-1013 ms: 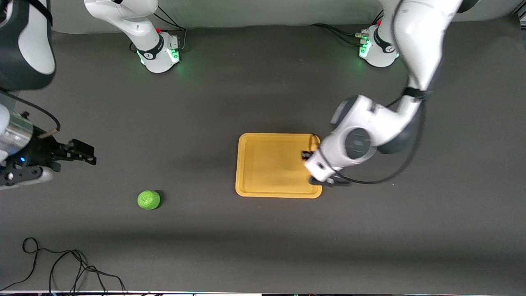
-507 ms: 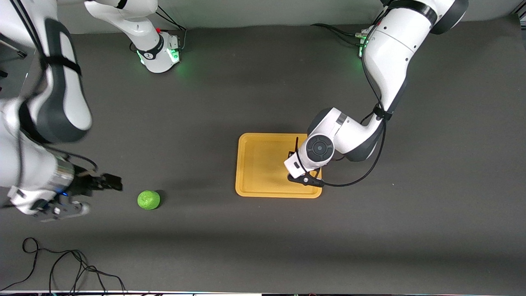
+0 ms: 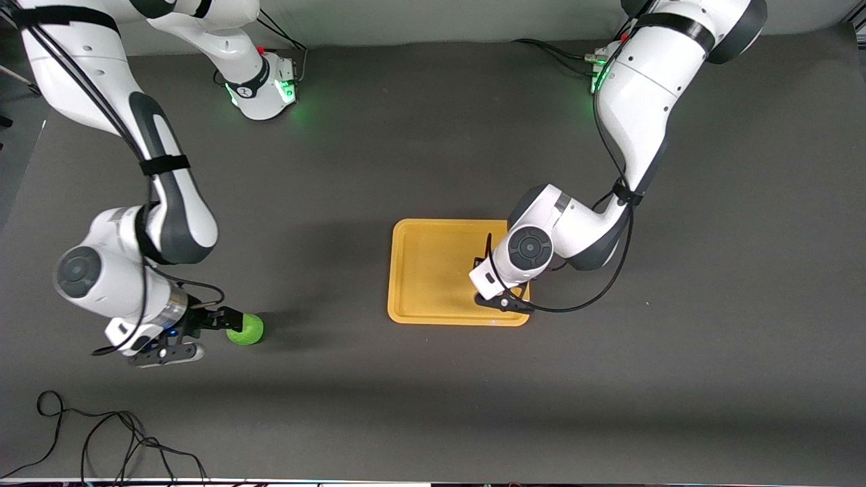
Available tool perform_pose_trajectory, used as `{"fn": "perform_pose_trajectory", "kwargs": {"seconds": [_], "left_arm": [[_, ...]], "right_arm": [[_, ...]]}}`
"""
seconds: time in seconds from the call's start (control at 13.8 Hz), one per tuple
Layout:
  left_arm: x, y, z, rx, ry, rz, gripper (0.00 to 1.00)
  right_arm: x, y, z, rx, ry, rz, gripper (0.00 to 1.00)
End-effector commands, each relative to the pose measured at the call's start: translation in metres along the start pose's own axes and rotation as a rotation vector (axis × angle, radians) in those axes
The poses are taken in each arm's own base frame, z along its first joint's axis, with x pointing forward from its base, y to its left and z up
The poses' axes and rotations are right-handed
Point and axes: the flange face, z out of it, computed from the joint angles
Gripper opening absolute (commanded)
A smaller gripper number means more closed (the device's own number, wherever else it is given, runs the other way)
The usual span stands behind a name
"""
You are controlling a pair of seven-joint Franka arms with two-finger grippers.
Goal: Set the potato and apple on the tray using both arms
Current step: 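Release the potato on the tray while the right gripper grasps the apple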
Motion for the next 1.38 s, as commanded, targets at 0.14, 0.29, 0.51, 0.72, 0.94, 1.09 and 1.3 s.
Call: {"fn": "perform_pose_trajectory", "kwargs": {"seconds": [0.14, 0.29, 0.51, 0.72, 0.94, 1.09, 1.3], "left_arm": [[0.002, -0.007, -0.008, 0.006, 0.009, -0.109, 0.61], [0.005, -0.008, -0.014, 0.004, 0.024, -0.158, 0.93], [0.009, -0.012, -0.033, -0.004, 0.050, -0.171, 0.99], [0.006, -0.052, -0.116, 0.018, 0.051, -0.213, 0.99], [-0.019, -0.111, -0.209, 0.067, 0.022, -0.209, 0.99], [-0.043, -0.143, -0.259, 0.106, 0.018, -0.158, 0.99], [-0.064, -0.224, -0.314, 0.088, 0.054, -0.134, 0.98]], "right_arm": [[-0.031, 0.004, 0.047, -0.004, 0.053, 0.021, 1.00], [-0.033, 0.005, 0.069, -0.007, 0.059, 0.023, 1.00], [-0.034, 0.007, 0.085, -0.012, 0.069, 0.020, 1.00], [-0.031, 0.007, 0.085, -0.014, 0.074, 0.015, 0.95], [-0.021, 0.007, 0.075, -0.015, 0.075, 0.009, 0.49], [-0.010, 0.006, 0.053, -0.010, 0.039, 0.003, 0.49], [0.011, 0.003, -0.027, 0.000, -0.038, -0.010, 0.49]]}}
